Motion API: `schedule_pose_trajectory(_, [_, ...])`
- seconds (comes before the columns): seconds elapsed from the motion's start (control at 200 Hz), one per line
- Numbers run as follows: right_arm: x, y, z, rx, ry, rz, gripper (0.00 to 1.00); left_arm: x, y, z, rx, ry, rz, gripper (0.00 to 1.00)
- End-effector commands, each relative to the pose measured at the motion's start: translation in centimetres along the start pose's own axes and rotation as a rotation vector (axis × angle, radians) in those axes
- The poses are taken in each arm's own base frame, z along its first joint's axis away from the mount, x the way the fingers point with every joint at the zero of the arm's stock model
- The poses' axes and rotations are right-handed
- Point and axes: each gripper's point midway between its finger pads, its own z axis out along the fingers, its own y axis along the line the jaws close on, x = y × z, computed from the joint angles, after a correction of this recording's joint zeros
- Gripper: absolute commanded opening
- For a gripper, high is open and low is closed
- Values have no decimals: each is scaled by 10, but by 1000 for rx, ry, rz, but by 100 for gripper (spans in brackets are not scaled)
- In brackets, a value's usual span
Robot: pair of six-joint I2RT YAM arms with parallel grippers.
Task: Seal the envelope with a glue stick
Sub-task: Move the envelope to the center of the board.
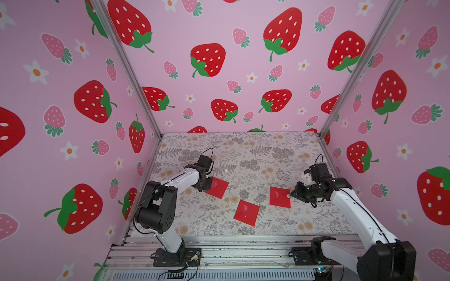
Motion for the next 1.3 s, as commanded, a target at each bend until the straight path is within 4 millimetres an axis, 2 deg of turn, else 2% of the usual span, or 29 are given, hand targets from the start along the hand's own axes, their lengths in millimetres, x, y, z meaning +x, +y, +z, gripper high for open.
schedule_pose_trajectory(0.0, [-3,3,-2,-16,-3,-8,0,-8,-5,5,22,-1,19,32])
schedule_pose_trajectory(0.09, [-3,3,-3,-16,-4,-7,0,-8,-6,11,30,12,23,29])
schedule_pose_trajectory(0.165, [-3,3,-3,-15,-6,-7,0,-8,-8,12,37,20,27,23])
schedule_pose_trajectory(0.37, [-3,3,-3,-14,-5,-7,0,-5,-13,2,73,-9,15,11])
schedule_pose_trajectory(0.51, [-5,4,-4,-17,-10,-9,0,-1,-26,-8,123,-31,13,7])
schedule_pose_trajectory(0.59, [-7,6,-5,-19,-11,-10,0,-1,-41,-16,170,-54,13,7])
schedule_pose_trajectory(0.62, [-8,6,-5,-16,-10,-14,0,-3,-47,-21,192,-68,8,2])
schedule_pose_trajectory(0.745, [-11,8,-8,-18,-11,-18,0,-9,-78,-37,255,-113,36,1])
schedule_pose_trajectory(0.976, [-18,15,-11,-29,-13,-29,0,-34,-140,-59,373,-167,82,1])
schedule_pose_trajectory(1.151, [-24,21,-14,-31,-27,-38,0,-53,-189,-61,456,-182,116,0])
schedule_pose_trajectory(1.296, [-28,25,-15,-32,-34,-45,0,-56,-221,-55,494,-165,154,0])
